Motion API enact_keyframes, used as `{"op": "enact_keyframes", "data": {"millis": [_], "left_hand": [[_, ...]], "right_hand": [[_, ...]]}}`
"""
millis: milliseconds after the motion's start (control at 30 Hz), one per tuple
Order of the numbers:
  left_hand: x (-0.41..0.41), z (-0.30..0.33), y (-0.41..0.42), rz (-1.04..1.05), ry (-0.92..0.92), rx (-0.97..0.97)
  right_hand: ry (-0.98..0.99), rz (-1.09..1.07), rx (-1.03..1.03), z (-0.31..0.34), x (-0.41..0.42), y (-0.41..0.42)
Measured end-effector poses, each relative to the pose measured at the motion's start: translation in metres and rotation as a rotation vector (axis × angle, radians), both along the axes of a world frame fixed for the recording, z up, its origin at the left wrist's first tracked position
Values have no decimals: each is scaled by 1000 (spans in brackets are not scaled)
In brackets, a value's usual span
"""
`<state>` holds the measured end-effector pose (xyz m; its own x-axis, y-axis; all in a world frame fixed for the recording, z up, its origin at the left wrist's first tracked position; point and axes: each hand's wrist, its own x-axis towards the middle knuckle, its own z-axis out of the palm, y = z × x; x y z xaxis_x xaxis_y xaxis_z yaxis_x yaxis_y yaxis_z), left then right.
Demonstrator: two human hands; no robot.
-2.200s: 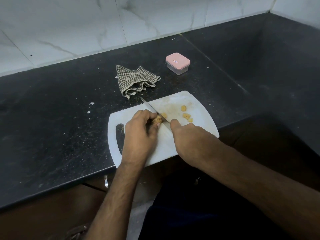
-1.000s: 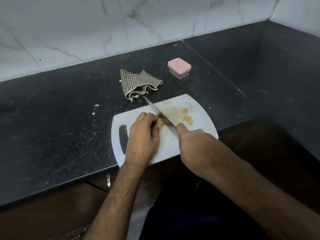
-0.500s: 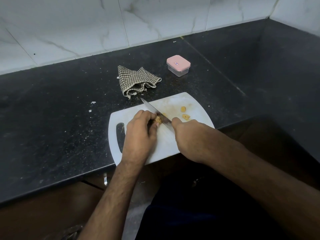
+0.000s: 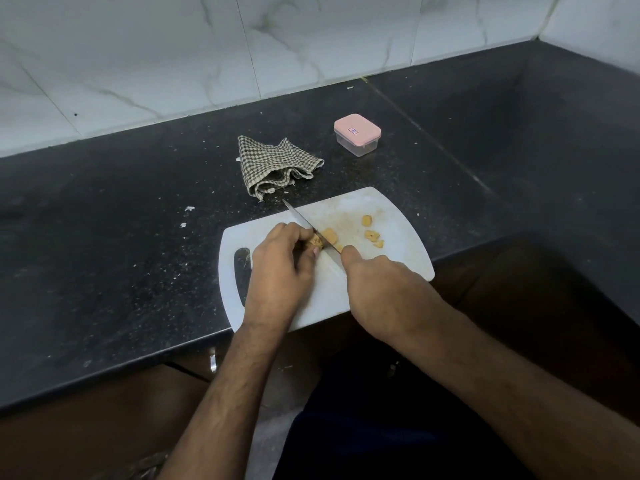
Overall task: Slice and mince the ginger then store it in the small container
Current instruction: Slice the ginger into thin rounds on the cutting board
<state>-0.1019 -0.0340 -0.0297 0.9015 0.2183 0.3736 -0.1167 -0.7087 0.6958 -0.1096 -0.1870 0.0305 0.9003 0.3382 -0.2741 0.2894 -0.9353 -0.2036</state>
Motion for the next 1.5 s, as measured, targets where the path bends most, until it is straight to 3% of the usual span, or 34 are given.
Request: {"op": "enact_keyframes", "data": {"millis": [267,433,533,667,767,933,1200,1500], "left_hand": [[-1,-2,3,-5,46,-110],[-3,-1,-1,-79,38,-39],[-5,1,-5,-127,52,106],[-2,0,-4,-159,51,117],[0,-2,-2,-156,35,126],[-2,0,-4,-146,41,108],[-5,0,-2,-61,66,-77],[-4,-1,-2,-26,6,23]], "right_hand": [[227,-64,142,23,5,-26],[316,-136,324,21,7,-32],[211,-78,204,18,5,-30],[-76,10,34,8,-1,-29],[-162,30,-44,5,-6,-29],[-145,13,1,5,-11,-30],[-116,-64,169,21,-5,-41],[-159,-36,184,16,-16,-34]]}}
